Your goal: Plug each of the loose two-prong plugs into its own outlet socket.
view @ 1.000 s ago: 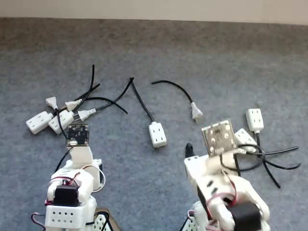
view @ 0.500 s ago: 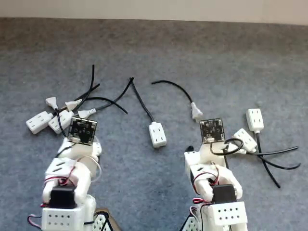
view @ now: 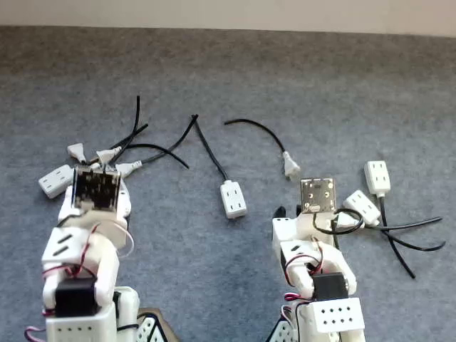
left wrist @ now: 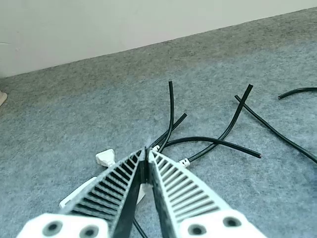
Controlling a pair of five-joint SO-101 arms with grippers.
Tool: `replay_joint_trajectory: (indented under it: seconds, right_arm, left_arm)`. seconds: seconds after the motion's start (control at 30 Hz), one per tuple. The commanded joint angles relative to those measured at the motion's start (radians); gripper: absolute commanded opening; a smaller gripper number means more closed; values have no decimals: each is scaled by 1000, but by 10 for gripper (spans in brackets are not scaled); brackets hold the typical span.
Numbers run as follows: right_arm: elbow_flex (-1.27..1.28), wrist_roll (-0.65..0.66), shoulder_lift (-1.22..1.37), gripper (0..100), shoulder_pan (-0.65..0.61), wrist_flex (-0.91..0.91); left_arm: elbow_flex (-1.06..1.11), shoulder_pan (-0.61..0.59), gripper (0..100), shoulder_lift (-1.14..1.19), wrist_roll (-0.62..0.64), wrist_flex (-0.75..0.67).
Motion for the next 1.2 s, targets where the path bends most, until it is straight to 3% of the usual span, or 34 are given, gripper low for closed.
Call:
replay_joint_trajectory:
  seconds: [0.0, 0.3, 0.47, 0.73, 1.0, 1.17]
  right_arm:
    - [133, -8, -8, 120, -10, -30]
    - [133, -6, -8, 120, -10, -30]
    - [133, -6, -8, 120, -10, -30]
    - [137, -6, -8, 120, -59, -30]
    - [139, -6, -8, 120, -62, -30]
    - [139, -6, -8, 120, -62, -30]
  left_arm:
    - [-154, -35, 8, 254, 18, -66]
    - [-358, -200, 8, 602, 371, -160]
    - [-268, -217, 7, 598, 594, -98]
    - [-147, -216, 7, 418, 420, -98]
    - [8, -211, 6, 148, 408, -101]
    - [15, -209, 7, 191, 388, -163]
